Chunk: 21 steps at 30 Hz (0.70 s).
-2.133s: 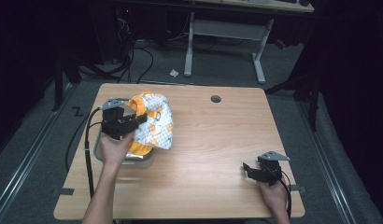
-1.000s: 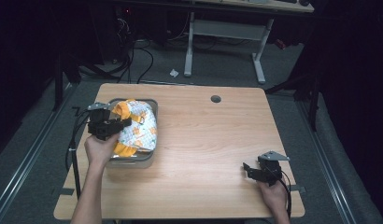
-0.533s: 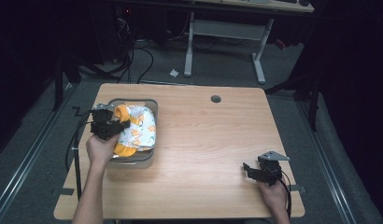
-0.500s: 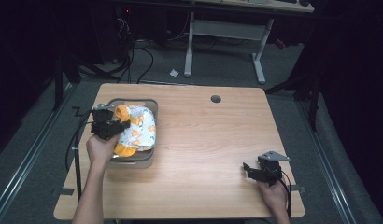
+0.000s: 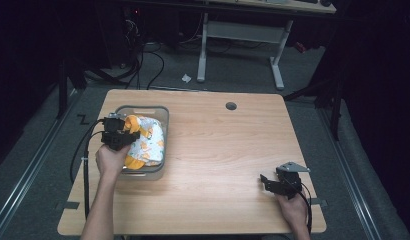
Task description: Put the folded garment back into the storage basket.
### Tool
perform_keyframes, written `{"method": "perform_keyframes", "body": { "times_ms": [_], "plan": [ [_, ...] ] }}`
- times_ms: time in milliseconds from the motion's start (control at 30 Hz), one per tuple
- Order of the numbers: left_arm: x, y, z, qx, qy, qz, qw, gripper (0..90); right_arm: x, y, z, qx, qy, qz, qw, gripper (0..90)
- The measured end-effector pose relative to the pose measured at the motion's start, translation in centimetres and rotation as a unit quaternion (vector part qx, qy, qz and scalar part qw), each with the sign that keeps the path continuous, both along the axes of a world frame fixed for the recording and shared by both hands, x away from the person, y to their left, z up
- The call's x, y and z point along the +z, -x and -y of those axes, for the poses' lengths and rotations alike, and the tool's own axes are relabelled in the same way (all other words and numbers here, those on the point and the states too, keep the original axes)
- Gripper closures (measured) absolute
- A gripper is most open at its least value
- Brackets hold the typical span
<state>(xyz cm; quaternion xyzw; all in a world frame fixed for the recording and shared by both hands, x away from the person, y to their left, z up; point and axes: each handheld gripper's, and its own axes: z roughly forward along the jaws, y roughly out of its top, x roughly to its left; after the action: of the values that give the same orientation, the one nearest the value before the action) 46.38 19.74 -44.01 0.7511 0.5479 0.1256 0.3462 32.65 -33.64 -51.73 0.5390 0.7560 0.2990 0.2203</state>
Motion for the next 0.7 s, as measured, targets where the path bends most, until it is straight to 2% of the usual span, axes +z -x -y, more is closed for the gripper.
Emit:
{"method": "perform_keyframes", "body": {
  "times_ms": [67, 167, 300, 333, 367, 500, 700],
  "plan": [
    [-0.1, 0.0, 0.2, 0.001, -0.009, -0.004, 0.9999, 63.4, 0.0, 0.0, 0.0, 0.000, 0.000, 0.000, 1.0000, 27.8],
    [0.1, 0.1, 0.2, 0.018, -0.021, 0.000, 0.9996, 54.2, 0.0, 0.0, 0.0, 0.000, 0.000, 0.000, 1.0000, 27.8],
    [0.8, 0.7, 0.2, 0.031, -0.027, 0.020, 0.9990, 43.3, 0.0, 0.0, 0.0, 0.000, 0.000, 0.000, 1.0000, 27.8],
    [0.8, 0.7, 0.2, 0.031, -0.027, 0.020, 0.9990, 42.3, 0.0, 0.0, 0.0, 0.000, 0.000, 0.000, 1.0000, 27.8],
    [1.2, 1.1, 0.3, 0.029, -0.027, 0.030, 0.9988, 42.1, 0.0, 0.0, 0.0, 0.000, 0.000, 0.000, 1.0000, 27.8],
    [1.9, 1.9, 1.0, 0.017, -0.014, 0.048, 0.9986, 41.0, 0.0, 0.0, 0.0, 0.000, 0.000, 0.000, 1.0000, 27.8],
    [2.5, 2.7, 2.1, -0.005, 0.002, 0.057, 0.9983, 41.2, 0.0, 0.0, 0.0, 0.000, 0.000, 0.000, 1.0000, 27.8]
  ]
}}
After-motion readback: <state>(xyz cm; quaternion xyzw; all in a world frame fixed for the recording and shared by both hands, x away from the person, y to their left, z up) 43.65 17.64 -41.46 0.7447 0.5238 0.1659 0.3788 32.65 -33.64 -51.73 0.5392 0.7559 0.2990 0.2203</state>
